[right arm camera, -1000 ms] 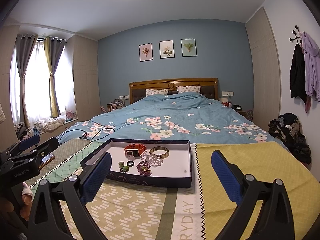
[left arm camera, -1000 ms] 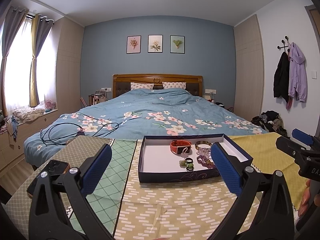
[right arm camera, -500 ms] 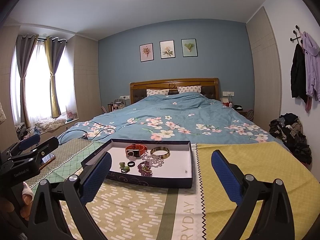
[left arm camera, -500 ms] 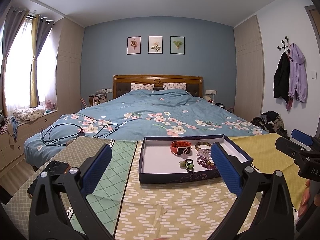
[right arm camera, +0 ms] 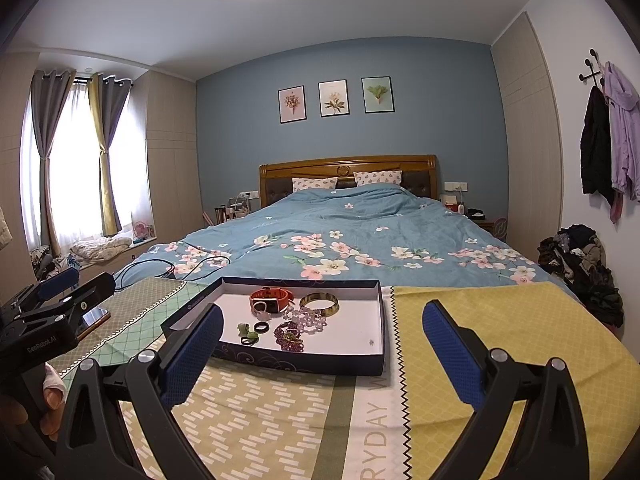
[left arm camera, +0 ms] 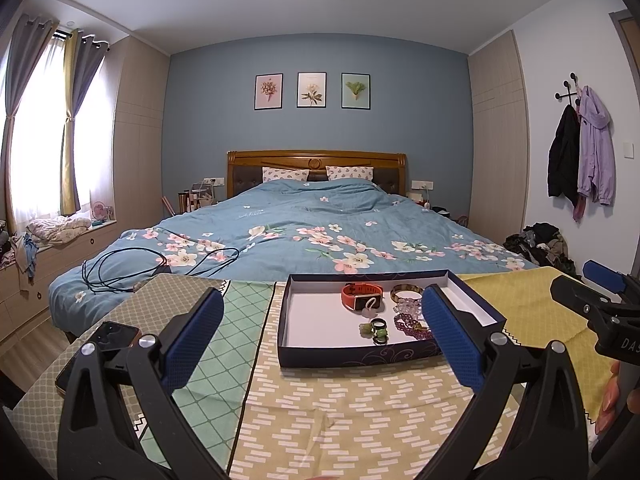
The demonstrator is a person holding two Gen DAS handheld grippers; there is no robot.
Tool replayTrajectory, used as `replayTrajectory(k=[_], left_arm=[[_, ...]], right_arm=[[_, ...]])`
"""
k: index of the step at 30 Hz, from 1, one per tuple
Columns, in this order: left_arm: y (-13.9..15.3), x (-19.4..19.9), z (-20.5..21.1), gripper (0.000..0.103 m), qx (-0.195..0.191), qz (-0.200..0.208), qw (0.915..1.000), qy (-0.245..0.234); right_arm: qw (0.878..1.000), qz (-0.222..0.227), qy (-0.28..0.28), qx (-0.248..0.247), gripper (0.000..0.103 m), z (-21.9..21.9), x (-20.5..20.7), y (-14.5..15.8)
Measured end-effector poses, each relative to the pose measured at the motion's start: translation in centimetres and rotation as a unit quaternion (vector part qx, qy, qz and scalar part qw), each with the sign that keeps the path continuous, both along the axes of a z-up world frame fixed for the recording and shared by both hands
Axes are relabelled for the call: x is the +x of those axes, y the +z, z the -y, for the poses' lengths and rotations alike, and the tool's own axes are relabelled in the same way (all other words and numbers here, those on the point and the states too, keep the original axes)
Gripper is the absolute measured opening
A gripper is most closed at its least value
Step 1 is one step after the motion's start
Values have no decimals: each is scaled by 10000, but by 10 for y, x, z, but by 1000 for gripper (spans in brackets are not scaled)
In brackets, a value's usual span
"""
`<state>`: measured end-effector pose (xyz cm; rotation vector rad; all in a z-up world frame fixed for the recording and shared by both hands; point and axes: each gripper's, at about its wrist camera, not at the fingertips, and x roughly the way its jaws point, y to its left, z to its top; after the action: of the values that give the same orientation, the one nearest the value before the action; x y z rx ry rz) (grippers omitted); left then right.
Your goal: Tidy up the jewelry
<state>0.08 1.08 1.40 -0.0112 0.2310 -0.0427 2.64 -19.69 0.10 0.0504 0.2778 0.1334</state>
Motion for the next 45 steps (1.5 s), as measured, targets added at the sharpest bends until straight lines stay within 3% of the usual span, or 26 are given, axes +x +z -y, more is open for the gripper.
replayTrajectory(k=[45], left_arm=[[3, -2, 0, 97, 3, 51, 10000, 1]], right_arm=[[10000, 1, 5, 35, 96, 2, -3, -1]])
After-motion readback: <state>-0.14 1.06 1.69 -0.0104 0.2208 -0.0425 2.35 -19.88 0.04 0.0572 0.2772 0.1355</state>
